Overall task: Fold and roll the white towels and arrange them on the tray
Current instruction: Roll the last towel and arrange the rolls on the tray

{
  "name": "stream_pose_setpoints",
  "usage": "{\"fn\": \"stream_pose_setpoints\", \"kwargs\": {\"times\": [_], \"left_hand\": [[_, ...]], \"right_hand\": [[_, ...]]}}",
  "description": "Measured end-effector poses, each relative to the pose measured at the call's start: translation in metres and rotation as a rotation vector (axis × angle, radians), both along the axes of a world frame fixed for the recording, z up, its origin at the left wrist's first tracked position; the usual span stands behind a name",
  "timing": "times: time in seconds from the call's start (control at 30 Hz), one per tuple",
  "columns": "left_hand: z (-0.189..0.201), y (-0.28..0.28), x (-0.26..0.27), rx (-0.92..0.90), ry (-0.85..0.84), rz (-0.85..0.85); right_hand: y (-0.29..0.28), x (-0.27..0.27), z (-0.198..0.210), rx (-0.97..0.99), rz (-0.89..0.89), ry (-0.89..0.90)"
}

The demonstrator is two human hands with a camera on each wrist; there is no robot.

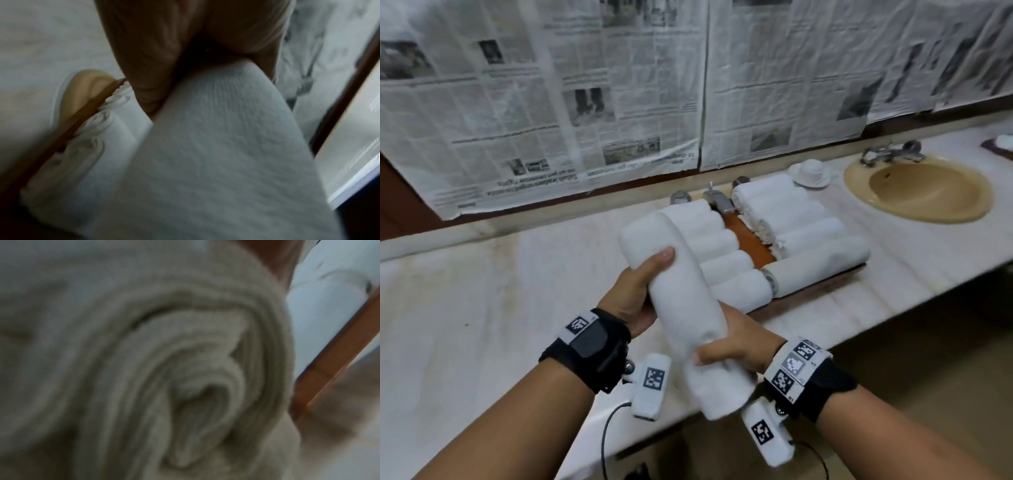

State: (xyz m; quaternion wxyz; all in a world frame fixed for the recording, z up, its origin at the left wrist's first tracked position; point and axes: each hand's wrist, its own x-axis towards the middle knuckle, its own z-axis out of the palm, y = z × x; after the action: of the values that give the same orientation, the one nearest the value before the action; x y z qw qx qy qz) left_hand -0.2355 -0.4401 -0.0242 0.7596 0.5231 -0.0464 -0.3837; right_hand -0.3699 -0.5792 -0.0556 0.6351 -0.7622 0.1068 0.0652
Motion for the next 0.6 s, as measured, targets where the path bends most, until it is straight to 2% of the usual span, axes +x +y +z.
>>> {"fn": "stream_pose_setpoints", "kwargs": {"times": [0.1,0.2,0.27,0.3,0.4,0.5,0.6], "left_hand": [[-0.001,-0.032,0.013,0.148,-0.169,-0.041],[-0.036,-0.042,0.039,0.414,-0.248,0.024],[-0.068,-0.043,0.058,0.660,-0.240,0.044],[-0.079,-0.044,0.062,0.736,-0.173,0.040],[-0.105,-0.052,0.065,0.795,0.050,-0.039],[-0.113,-0.055,0.051,0.812,0.111,-0.068],[-0.117,-0.055,0.034,0.744,0.186,-0.021]], "right_hand": [[-0.037,-0.001,0.008,-0.065,-0.089,0.002],[-0.074,0.001,0.010,0.001,-0.236,0.015],[-0.099,0.003,0.011,0.059,-0.355,0.001],[-0.111,0.004,0.013,0.055,-0.404,0.002],[-0.148,0.011,0.023,-0.011,-0.488,0.041],[-0.174,0.024,0.034,-0.078,-0.494,0.093],[-0.192,0.043,0.038,-0.082,-0.432,0.147]]}}
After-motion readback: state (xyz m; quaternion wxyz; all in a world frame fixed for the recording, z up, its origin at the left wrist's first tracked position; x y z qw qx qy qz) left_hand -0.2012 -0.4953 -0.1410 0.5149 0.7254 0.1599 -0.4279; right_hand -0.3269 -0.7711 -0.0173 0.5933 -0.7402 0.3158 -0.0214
